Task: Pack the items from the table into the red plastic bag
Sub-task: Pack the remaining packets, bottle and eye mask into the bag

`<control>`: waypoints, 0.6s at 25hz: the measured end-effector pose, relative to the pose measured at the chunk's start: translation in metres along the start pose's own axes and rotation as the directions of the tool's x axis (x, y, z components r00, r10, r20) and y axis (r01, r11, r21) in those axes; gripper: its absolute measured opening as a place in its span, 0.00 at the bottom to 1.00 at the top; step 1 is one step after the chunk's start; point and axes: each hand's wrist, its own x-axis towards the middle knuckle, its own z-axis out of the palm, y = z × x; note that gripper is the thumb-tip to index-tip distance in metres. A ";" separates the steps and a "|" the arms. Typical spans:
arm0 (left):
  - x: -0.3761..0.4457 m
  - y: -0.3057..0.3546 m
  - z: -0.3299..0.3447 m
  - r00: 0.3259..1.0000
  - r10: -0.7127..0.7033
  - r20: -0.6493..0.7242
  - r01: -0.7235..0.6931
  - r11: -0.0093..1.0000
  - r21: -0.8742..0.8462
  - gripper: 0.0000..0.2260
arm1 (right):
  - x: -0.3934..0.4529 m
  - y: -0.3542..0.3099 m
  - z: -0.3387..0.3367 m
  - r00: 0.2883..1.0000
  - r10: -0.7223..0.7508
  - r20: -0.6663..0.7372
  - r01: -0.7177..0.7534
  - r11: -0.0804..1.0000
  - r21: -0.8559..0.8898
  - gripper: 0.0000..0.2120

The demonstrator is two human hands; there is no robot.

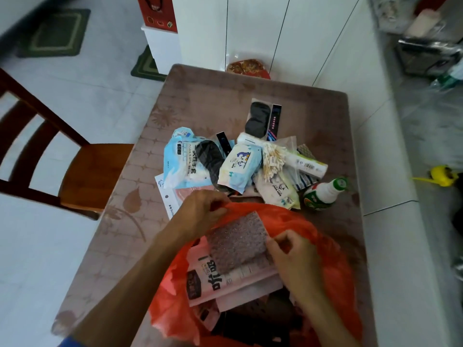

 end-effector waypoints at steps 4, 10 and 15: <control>-0.014 -0.009 0.008 0.981 -0.009 0.194 0.018 0.999 -0.048 0.07 | 0.024 -0.029 -0.028 0.936 -0.289 -0.200 0.266 0.955 -0.133 0.05; -0.022 -0.012 0.017 0.989 -0.038 0.143 0.040 0.999 -0.012 0.08 | 0.184 0.012 0.002 0.970 0.199 0.143 -0.127 0.908 -0.399 0.18; -0.030 -0.012 0.010 0.995 -0.041 0.094 0.042 0.999 -0.017 0.04 | 0.217 0.048 0.036 0.952 0.269 0.143 -0.175 0.867 -0.467 0.46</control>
